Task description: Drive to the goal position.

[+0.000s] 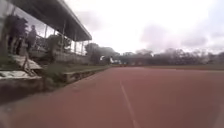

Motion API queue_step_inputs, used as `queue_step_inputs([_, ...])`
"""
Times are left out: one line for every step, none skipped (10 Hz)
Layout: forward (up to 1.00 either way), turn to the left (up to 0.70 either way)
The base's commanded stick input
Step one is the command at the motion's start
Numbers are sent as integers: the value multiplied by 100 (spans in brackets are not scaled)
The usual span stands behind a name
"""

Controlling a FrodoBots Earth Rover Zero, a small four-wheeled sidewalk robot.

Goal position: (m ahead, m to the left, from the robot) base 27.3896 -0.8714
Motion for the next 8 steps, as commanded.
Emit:
queue_step_inputs([70, 1])
queue_step_inputs([70, 1])
queue_step_inputs([70, 1])
queue_step_inputs([70, 1])
queue_step_inputs([70, 1])
queue_step_inputs([70, 1])
queue_step_inputs([70, 1])
queue_step_inputs([70, 1])
